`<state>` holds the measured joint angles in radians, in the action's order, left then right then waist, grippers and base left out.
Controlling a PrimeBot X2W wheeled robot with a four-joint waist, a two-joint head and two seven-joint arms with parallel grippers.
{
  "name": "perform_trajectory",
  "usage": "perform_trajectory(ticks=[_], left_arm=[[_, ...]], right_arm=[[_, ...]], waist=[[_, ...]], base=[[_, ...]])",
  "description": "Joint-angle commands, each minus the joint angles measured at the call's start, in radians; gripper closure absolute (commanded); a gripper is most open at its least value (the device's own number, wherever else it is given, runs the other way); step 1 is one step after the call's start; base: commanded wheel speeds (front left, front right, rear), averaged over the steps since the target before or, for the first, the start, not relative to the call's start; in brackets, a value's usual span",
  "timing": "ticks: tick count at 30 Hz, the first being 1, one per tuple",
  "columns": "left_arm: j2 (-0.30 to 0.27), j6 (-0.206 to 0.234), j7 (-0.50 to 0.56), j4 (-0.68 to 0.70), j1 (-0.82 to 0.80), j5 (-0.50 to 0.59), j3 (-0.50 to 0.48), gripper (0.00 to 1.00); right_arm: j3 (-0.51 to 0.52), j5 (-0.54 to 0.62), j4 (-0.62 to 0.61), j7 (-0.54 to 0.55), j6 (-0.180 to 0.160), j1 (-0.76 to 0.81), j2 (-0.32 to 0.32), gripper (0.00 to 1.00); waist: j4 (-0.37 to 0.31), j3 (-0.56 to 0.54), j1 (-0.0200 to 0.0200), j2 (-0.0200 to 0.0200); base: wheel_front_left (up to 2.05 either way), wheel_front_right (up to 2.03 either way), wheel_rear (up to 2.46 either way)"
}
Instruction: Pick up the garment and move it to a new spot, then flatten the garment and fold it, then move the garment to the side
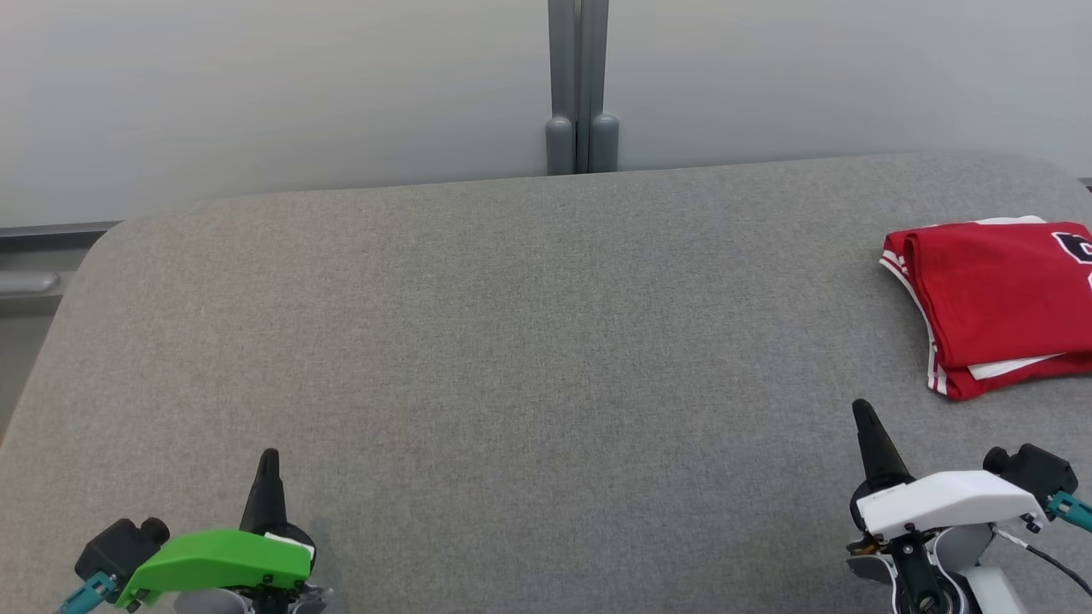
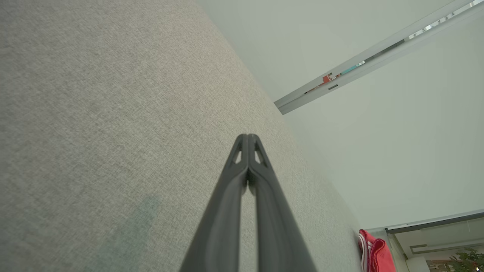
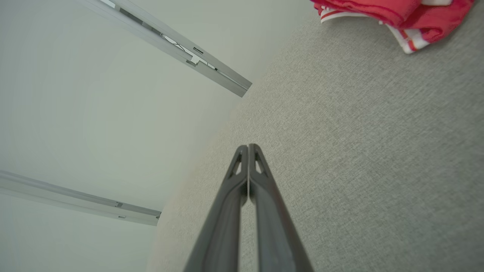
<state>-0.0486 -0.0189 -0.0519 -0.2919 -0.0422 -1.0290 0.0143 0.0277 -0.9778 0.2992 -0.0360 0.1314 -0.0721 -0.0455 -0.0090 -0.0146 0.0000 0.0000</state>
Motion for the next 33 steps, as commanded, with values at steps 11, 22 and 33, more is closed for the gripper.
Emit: perform_trajectory(ticks=[11, 22, 33], left_arm=[[-0.002, -0.029, 0.037, 0.021, -0.038, -0.13, -0.032, 1.0], [-0.003, -0.047, 0.065, 0.027, -0.047, -0.226, -0.053, 1.0], [-0.003, -0.065, 0.092, 0.032, -0.054, -0.317, -0.072, 1.0]], right_arm=[[0.022, -0.139, -0.025, 0.033, -0.001, -0.029, -0.005, 1.0], [0.036, -0.245, -0.032, 0.059, -0.001, -0.031, -0.005, 1.0], [0.049, -0.344, -0.039, 0.082, -0.001, -0.035, -0.005, 1.0]], waist=[[0.001, 0.003, 0.0, 0.0], [0.003, 0.005, 0.0, 0.0], [0.004, 0.008, 0.0, 0.0]], base=[[0.0, 0.0, 0.0], [0.0, 0.0, 0.0], [0.0, 0.0, 0.0]])
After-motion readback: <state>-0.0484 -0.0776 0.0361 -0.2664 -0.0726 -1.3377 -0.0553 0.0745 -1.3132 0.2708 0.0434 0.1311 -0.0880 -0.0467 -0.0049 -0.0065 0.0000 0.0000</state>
